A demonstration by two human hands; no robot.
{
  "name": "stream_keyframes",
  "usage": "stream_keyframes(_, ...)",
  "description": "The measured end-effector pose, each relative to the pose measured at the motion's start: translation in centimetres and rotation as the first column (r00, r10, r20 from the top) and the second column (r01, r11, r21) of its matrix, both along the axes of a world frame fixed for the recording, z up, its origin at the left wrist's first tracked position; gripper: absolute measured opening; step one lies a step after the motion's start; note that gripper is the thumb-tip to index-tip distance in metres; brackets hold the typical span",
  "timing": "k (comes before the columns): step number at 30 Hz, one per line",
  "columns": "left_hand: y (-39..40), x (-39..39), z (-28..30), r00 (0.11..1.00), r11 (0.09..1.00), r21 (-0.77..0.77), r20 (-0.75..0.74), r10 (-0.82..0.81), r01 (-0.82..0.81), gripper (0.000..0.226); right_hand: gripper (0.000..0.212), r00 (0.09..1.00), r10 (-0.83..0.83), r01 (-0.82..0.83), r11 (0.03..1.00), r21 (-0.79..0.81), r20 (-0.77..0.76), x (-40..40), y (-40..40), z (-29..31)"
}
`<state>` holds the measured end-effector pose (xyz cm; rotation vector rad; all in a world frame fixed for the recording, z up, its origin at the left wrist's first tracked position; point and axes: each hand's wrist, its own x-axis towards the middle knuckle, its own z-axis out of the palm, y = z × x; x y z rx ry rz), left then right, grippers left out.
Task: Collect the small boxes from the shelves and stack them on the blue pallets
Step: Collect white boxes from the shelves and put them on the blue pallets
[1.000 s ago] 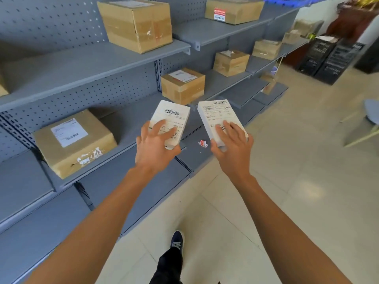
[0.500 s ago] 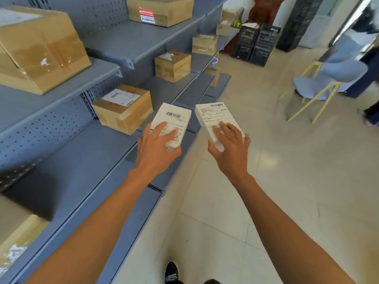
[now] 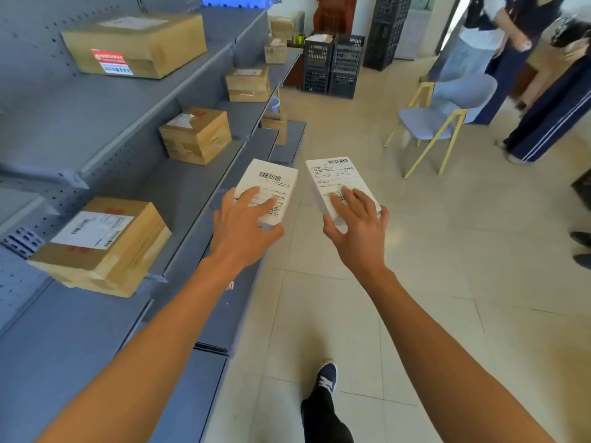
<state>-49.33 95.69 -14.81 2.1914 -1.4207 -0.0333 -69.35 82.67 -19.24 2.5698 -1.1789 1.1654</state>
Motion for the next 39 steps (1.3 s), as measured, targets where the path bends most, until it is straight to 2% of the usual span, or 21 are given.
stream_keyframes(5, -10.0, 1.0, 0.1, 0.999, 0.999, 0.014, 0.016, -0.042, 0.042, 0.058, 0.041, 0.999, -0.041, 0.041, 0.999, 0.018, 0.024, 0.5, -9.7, -0.1)
stream_keyframes(11, -21.3, 1.5, 1.4, 1.000, 0.999, 0.031, 0.027, -0.013, 0.012, 0.054, 0.042, 0.999, -0.034, 0.033, 0.999, 0.022, 0.021, 1.4, -21.0, 1.0)
stream_keyframes(17, -29.7, 4.0, 1.7, 1.000, 1.000, 0.022, 0.026, -0.009, 0.009, 0.054, 0.042, 0.999, -0.033, 0.032, 0.999, 0.044, 0.014, 3.7, -28.8, 1.4)
stream_keyframes(32, -52.5, 19.2, 1.1, 0.999, 0.999, 0.008, -0.021, -0.035, 0.035, 0.056, 0.041, 0.999, -0.043, 0.043, 0.999, 0.028, 0.008, 18.6, -51.8, 1.4)
stream_keyframes(39, -64.1, 22.6, 2.0, 0.996, 0.995, 0.036, 0.000, -0.089, 0.089, 0.056, 0.041, 0.996, -0.080, 0.079, 0.997, 0.022, 0.048, 22.2, -62.3, 1.6)
